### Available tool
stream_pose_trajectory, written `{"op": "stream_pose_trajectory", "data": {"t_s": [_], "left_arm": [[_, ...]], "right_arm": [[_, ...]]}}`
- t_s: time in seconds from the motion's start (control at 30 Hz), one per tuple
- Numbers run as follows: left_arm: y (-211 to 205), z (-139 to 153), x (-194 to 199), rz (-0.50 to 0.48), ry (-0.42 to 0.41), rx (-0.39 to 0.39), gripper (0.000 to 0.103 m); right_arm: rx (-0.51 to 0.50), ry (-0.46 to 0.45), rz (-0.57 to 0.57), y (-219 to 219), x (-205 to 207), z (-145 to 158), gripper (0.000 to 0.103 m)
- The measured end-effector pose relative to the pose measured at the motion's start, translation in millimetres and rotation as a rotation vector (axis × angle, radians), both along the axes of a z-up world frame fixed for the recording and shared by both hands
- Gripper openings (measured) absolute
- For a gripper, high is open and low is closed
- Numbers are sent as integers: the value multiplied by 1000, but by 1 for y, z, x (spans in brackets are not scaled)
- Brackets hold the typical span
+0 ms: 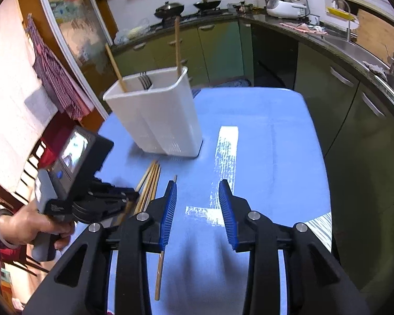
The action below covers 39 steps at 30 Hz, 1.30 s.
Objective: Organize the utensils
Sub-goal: 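Grasp and lift a chopstick upright with the left tool while the right tool grasps another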
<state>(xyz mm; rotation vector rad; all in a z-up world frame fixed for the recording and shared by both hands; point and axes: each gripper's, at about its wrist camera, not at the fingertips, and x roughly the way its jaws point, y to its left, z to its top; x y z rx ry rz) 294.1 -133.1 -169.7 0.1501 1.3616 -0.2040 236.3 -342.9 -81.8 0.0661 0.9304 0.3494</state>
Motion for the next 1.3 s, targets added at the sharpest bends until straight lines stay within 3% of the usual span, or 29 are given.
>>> {"op": "stream_pose_trajectory", "data": {"t_s": [0.1, 0.6, 0.77, 0.9, 0.97, 1.03, 1.3], "left_arm": [[8, 9, -4, 6, -25, -31, 7], [66, 116, -75, -15, -352, -124, 7], [75, 121, -85, -27, -378, -135, 7], [79, 126, -93, -42, -394, -145, 7], [80, 127, -97, -48, -397, -147, 7], [82, 129, -100, -52, -402, -149, 7], [84, 129, -104, -55, -409, -147, 7]], "right_arm": [[-38, 56, 26, 13, 7, -17, 36], [-181, 300, 144, 88, 47, -104, 36], [-249, 339, 158, 112, 54, -119, 25], [-292, 348, 151, 122, 55, -121, 22], [-298, 353, 151, 125, 57, -122, 12], [-298, 358, 154, 127, 59, -121, 8], [-246, 311, 157, 120, 51, -103, 7]]}}
